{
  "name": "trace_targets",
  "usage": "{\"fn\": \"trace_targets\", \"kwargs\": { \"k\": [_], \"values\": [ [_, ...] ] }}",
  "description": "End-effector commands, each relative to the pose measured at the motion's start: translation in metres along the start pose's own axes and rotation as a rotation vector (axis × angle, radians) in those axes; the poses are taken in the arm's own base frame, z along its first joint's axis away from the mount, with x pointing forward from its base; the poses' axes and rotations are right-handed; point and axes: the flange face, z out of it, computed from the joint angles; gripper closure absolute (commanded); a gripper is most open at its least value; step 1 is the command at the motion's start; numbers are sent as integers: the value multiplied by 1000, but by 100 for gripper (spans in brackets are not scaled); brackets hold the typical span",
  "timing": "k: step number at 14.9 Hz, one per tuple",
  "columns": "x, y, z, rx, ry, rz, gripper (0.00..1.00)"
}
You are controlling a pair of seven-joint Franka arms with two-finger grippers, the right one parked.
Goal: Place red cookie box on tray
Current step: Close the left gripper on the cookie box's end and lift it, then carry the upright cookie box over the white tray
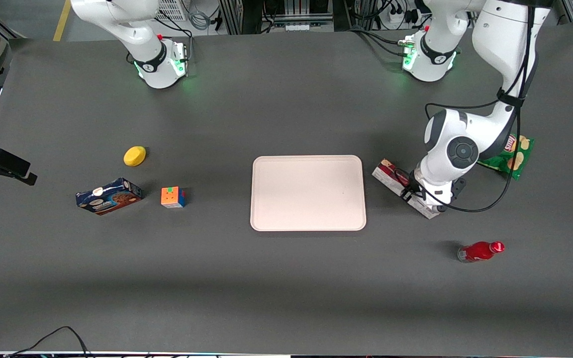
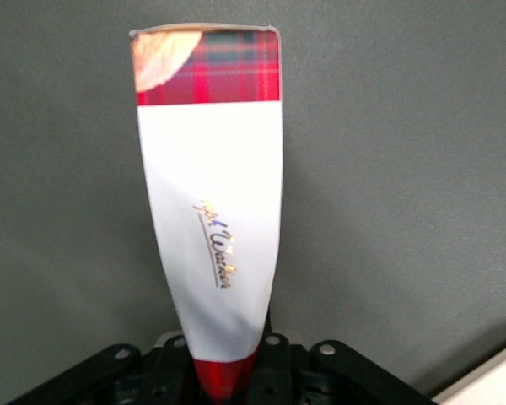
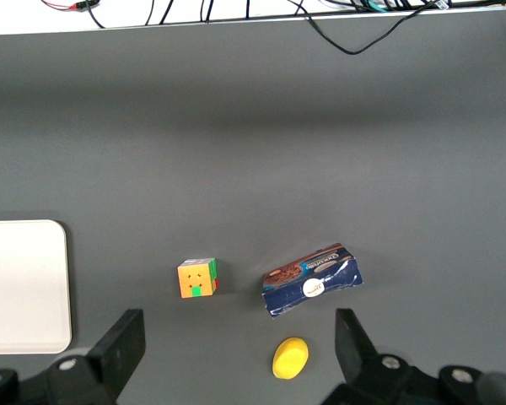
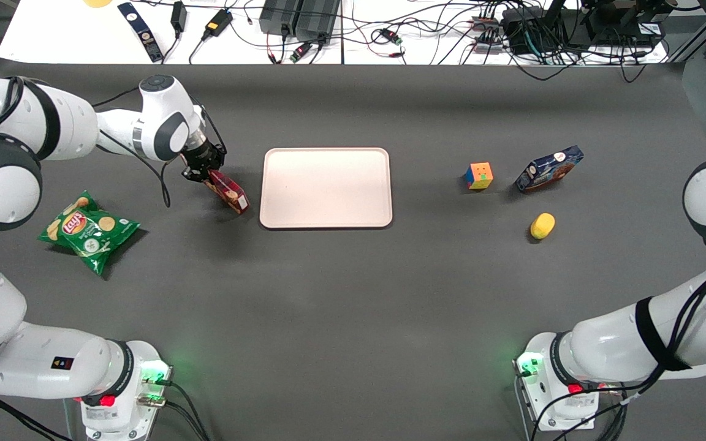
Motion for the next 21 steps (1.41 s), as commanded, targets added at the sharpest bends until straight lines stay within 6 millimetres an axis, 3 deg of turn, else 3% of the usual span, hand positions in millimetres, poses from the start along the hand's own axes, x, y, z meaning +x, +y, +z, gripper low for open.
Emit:
{"fn": "trace_targets", "kwargs": {
  "k": [1, 5, 8, 11, 13, 16, 21],
  "values": [
    [2, 18, -36, 43, -22, 29, 100],
    [10, 51, -127, 91, -52, 185, 100],
    [16, 67, -195, 67, -47, 469, 100],
    [13, 79, -238, 4, 4, 636, 100],
    [-5, 94, -259, -36, 30, 692, 100],
    [-42, 116, -265, -54, 61, 798, 100],
    [-95, 145, -219, 6, 38, 934, 100]
  ]
}}
